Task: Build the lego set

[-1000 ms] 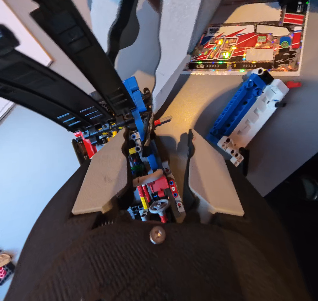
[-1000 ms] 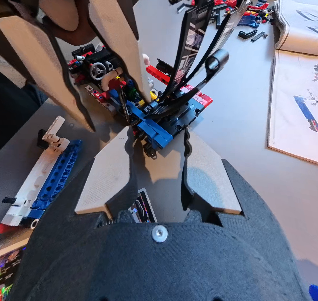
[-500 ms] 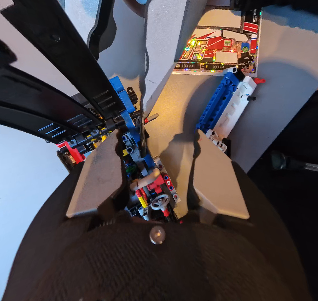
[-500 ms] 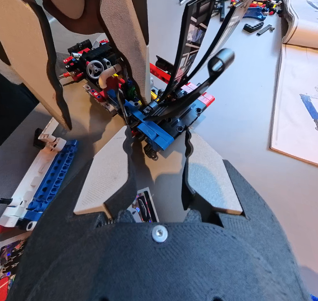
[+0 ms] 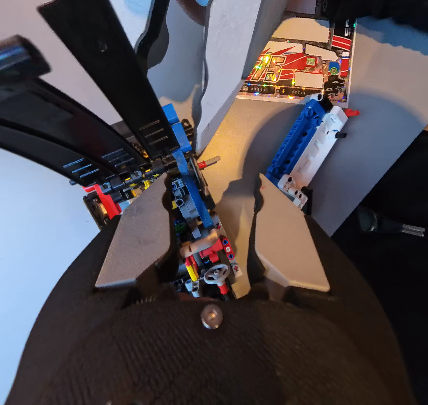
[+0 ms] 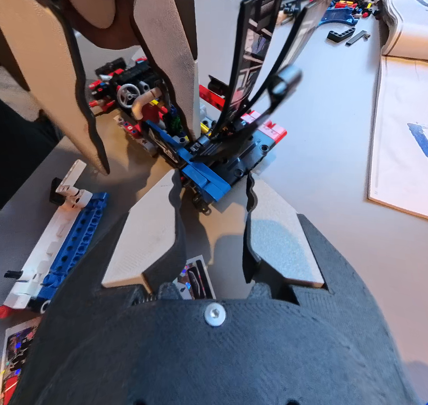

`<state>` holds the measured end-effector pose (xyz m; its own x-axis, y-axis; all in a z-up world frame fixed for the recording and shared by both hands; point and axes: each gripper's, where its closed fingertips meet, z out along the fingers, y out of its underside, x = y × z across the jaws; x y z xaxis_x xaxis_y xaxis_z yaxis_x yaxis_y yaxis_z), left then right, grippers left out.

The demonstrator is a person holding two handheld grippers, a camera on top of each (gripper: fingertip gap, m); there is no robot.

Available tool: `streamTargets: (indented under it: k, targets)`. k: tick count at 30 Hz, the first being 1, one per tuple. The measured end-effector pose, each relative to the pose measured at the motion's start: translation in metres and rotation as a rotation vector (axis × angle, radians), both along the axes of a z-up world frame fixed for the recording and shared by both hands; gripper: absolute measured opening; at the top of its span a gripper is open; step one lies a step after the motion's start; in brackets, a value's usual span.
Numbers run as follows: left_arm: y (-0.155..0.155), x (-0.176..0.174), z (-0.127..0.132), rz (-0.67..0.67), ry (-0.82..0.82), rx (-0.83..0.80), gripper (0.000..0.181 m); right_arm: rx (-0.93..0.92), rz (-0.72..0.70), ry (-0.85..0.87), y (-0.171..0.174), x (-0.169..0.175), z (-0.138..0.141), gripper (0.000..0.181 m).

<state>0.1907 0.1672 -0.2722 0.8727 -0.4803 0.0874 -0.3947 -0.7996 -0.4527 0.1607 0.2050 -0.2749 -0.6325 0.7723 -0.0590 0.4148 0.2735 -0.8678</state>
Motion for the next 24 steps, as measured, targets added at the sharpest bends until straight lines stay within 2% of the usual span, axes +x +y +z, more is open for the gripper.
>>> streamTargets:
  k: [4,8,12,15,20,24]
  targets:
    - [-0.007,-0.006,0.008,0.038,-0.043,0.005,0.067,-0.055,-0.003,0.017,0.005,0.003,0.008,0.056]
    - [-0.016,-0.021,0.019,0.083,-0.003,0.057,0.076,-0.077,-0.05,0.055,0.013,0.005,0.024,0.058]
    - [-0.02,-0.027,0.041,0.12,-0.005,0.173,0.075,-0.068,-0.138,0.11,0.02,0.008,0.042,0.058]
    - [-0.022,-0.034,0.048,0.159,0.022,0.247,0.073,-0.071,-0.233,0.152,0.025,0.012,0.054,0.058]
    - [-0.029,-0.048,0.041,0.234,0.025,0.326,0.069,-0.053,-0.418,0.22,0.035,0.03,0.062,0.057]
    - [-0.042,-0.042,0.033,0.254,0.002,0.332,0.063,-0.079,-0.53,0.296,0.036,0.046,0.062,0.055]
